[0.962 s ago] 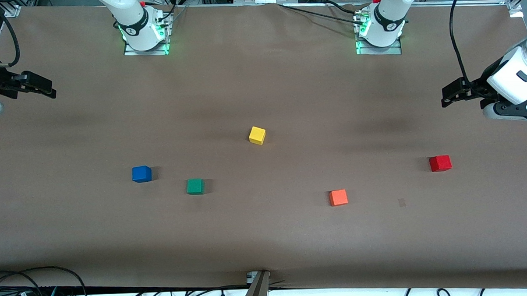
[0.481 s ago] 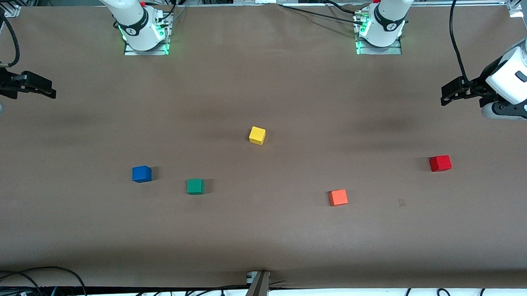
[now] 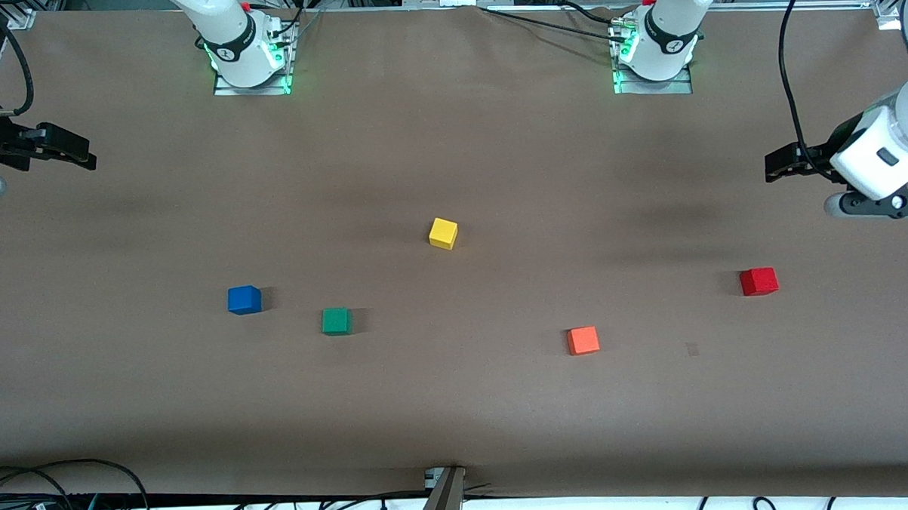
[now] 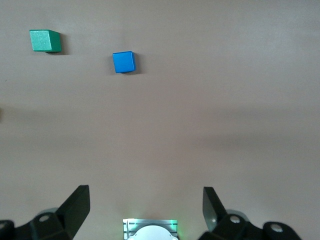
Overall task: Pass red block to right arm, stack on blue
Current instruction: 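Reach the left gripper down to the red cube and grasp it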
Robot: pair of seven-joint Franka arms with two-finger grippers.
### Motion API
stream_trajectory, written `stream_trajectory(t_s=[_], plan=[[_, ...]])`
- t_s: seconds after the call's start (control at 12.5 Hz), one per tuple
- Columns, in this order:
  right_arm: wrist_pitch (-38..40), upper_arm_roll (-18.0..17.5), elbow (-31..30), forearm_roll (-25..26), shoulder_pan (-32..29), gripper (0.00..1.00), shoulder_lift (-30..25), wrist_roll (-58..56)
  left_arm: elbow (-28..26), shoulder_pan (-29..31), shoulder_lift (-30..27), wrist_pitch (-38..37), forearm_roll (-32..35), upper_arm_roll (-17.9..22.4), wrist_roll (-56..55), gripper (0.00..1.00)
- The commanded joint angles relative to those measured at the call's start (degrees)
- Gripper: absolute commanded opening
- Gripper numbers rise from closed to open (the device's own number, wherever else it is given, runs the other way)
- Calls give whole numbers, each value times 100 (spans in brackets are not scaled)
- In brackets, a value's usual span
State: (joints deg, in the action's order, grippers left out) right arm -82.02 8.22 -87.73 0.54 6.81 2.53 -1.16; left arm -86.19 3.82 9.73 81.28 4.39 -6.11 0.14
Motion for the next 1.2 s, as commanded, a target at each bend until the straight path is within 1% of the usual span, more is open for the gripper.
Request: stream_trajectory(t_s=[0.0, 0.08, 0.16, 0.24, 0.4, 0.56, 0.72, 0.88, 0.96, 1.12], plan=[[37, -22, 134, 51, -57, 100, 55, -113, -46, 136, 449, -261, 149, 4, 48, 100], [37, -22, 134, 51, -57, 100, 55, -113, -47, 180, 642, -201, 210, 13, 47, 100], [37, -13, 134, 42, -57, 100, 63, -113, -64, 329, 809, 17, 455, 4, 99, 100], [37, -13, 134, 42, -57, 100, 63, -113, -229, 382, 907, 446, 509, 4, 135, 100], [37, -13, 134, 60, -57, 100, 63, -113, -808, 540, 916, 1403, 580, 4, 179, 100], [37, -13, 134, 60, -57, 100, 63, -113, -1415, 742, 943, 2589, 703, 13, 494, 100], [37, -13, 134, 60, -57, 100, 63, -113, -1882, 883, 1083, 3548, 782, 13, 513, 100], [37, -13, 151, 51, -57, 100, 98, -112, -2076, 1016, 1389, 4340, 1062, 13, 522, 100], [28, -13, 134, 51, -57, 100, 99, -113, -2077, 1025, 1574, 4631, 1151, 13, 522, 100], [28, -13, 151, 51, -57, 100, 107, -113, -2077, 1060, 1908, 4949, 1318, 13, 513, 100]])
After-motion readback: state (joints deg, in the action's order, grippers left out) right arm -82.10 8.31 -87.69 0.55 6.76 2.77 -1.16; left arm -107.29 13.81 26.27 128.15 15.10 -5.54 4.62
